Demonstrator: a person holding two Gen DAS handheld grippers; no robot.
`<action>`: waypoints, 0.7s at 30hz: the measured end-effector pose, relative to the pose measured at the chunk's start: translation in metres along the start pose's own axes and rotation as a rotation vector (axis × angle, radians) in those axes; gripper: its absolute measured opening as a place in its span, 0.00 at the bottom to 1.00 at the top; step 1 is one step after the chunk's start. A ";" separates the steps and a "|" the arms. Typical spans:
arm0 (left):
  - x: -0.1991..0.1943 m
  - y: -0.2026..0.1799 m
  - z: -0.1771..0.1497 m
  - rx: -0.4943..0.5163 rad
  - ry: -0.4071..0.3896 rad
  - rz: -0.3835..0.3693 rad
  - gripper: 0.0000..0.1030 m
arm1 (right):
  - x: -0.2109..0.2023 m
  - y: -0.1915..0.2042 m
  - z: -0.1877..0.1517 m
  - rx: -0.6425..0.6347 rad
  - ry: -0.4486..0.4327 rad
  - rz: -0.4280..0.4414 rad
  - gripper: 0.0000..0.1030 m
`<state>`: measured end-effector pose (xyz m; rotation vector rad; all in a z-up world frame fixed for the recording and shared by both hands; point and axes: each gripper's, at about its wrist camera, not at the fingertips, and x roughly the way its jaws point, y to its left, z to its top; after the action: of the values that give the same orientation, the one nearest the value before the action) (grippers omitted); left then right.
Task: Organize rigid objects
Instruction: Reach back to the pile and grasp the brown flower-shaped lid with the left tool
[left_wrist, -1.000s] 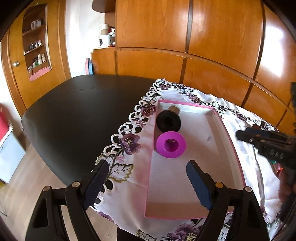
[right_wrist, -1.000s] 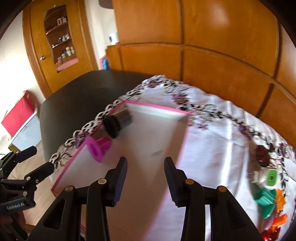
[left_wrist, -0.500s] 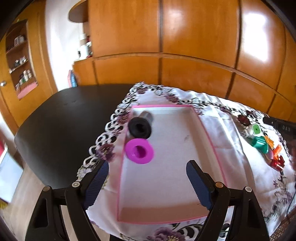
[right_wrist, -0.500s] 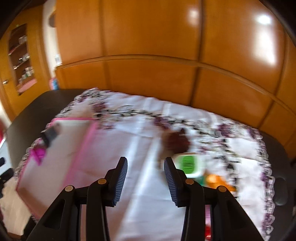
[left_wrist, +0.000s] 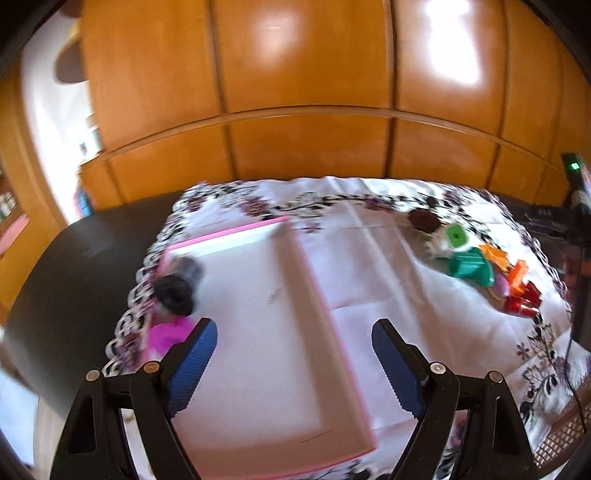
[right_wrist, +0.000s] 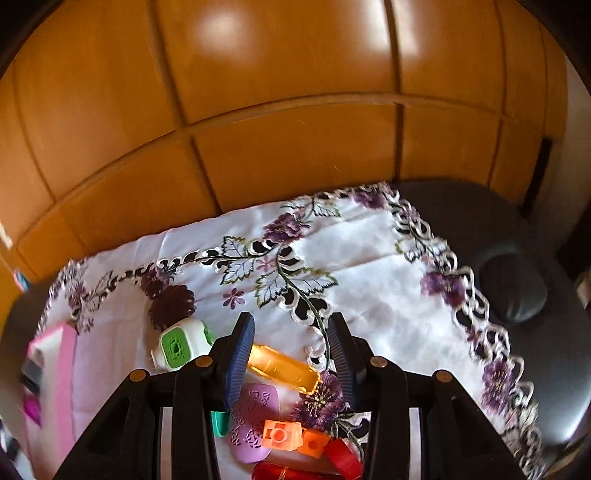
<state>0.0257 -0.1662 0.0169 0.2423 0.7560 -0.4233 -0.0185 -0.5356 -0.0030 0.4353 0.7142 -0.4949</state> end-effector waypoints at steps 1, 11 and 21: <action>0.003 -0.008 0.004 0.011 0.005 -0.018 0.84 | 0.001 -0.002 0.000 0.009 0.003 0.002 0.40; 0.046 -0.073 0.034 0.098 0.068 -0.177 0.83 | 0.005 -0.012 0.000 0.073 0.036 0.008 0.40; 0.103 -0.120 0.073 0.093 0.156 -0.276 0.83 | 0.009 -0.018 0.000 0.114 0.066 0.038 0.41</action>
<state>0.0827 -0.3286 -0.0113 0.2608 0.9283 -0.7082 -0.0225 -0.5522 -0.0127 0.5735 0.7424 -0.4889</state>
